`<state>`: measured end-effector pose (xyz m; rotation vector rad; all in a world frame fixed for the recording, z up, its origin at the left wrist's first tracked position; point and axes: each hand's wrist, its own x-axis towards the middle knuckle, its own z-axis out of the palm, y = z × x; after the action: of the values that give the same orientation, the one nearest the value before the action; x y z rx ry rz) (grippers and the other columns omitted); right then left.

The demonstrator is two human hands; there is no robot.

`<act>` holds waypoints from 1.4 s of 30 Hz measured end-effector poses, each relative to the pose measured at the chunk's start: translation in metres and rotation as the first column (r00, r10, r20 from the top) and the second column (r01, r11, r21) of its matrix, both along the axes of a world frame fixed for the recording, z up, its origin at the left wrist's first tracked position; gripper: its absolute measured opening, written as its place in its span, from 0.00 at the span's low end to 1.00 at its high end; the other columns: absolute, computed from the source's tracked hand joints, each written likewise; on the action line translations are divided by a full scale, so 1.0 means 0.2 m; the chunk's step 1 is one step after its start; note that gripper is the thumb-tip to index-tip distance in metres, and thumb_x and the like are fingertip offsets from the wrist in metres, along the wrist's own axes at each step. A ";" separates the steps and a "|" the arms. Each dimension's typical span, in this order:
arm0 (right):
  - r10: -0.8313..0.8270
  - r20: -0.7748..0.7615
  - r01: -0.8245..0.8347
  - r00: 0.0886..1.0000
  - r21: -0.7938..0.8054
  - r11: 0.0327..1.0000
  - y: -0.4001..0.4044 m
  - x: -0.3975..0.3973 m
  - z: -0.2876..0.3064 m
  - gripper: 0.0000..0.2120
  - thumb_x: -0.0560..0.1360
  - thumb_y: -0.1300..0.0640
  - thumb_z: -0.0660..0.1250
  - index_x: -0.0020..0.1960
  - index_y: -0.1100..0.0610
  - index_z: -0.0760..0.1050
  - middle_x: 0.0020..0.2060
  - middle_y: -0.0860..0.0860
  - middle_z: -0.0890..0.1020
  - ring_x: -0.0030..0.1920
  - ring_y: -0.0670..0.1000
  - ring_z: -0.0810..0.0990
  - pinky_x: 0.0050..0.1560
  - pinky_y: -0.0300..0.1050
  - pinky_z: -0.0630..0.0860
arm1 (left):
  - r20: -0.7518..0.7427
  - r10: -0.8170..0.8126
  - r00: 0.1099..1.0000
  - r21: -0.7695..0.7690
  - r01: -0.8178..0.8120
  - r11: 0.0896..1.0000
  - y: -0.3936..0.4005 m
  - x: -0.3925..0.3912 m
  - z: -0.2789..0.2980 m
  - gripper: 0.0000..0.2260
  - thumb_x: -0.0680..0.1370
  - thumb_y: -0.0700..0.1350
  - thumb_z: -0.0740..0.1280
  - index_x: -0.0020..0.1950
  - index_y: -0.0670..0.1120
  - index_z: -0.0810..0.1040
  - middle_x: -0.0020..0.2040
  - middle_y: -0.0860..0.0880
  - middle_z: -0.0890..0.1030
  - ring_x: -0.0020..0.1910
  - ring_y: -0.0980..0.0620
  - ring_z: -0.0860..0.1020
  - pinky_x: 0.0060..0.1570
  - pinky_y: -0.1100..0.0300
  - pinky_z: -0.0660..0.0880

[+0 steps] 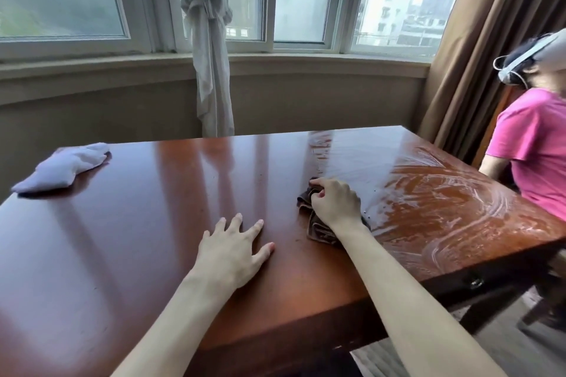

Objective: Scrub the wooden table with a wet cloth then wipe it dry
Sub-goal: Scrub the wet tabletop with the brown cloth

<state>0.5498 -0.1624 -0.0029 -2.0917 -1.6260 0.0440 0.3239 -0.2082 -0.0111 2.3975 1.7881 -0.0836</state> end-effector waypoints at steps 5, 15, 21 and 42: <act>0.232 0.090 -0.236 0.969 0.038 0.971 -0.23 -0.15 -0.07 0.22 0.73 0.55 0.63 0.65 0.42 0.80 0.68 0.40 0.77 0.65 0.51 0.77 0.63 0.51 0.77 | -0.045 -0.020 0.999 0.008 0.020 1.000 0.01 0.01 0.00 0.31 0.81 0.69 0.47 0.82 0.61 0.50 0.82 0.47 0.53 0.80 0.41 0.54 0.74 0.39 0.60; 0.022 0.078 -0.022 0.997 0.000 1.000 -0.29 0.05 0.00 0.21 0.75 0.55 0.64 0.66 0.42 0.79 0.70 0.42 0.77 0.65 0.53 0.78 0.61 0.50 0.77 | -0.092 -0.058 0.994 -0.009 0.058 0.998 0.01 -0.01 0.00 0.31 0.80 0.70 0.45 0.82 0.62 0.46 0.83 0.48 0.50 0.80 0.41 0.52 0.75 0.41 0.60; 0.297 0.010 -0.297 0.955 0.019 0.955 -0.59 0.00 -0.03 0.23 0.72 0.53 0.65 0.64 0.36 0.79 0.68 0.34 0.76 0.57 0.41 0.79 0.62 0.44 0.76 | -0.081 -0.059 0.995 0.011 0.060 0.998 -0.01 -0.02 0.00 0.31 0.80 0.70 0.45 0.82 0.62 0.47 0.83 0.49 0.51 0.80 0.42 0.54 0.74 0.42 0.60; 0.353 -0.066 -0.351 0.933 0.040 0.936 -0.48 0.00 -0.05 0.23 0.71 0.54 0.64 0.64 0.40 0.81 0.66 0.38 0.79 0.60 0.44 0.79 0.64 0.46 0.77 | -0.089 -0.062 0.994 0.054 0.067 0.996 0.00 -0.03 -0.02 0.31 0.80 0.71 0.44 0.82 0.62 0.49 0.82 0.48 0.54 0.79 0.42 0.56 0.73 0.42 0.62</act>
<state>0.5499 -0.2581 -0.0139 -1.7322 -1.9247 0.2124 0.3187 -0.2081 -0.0150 2.5294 1.7719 -0.1480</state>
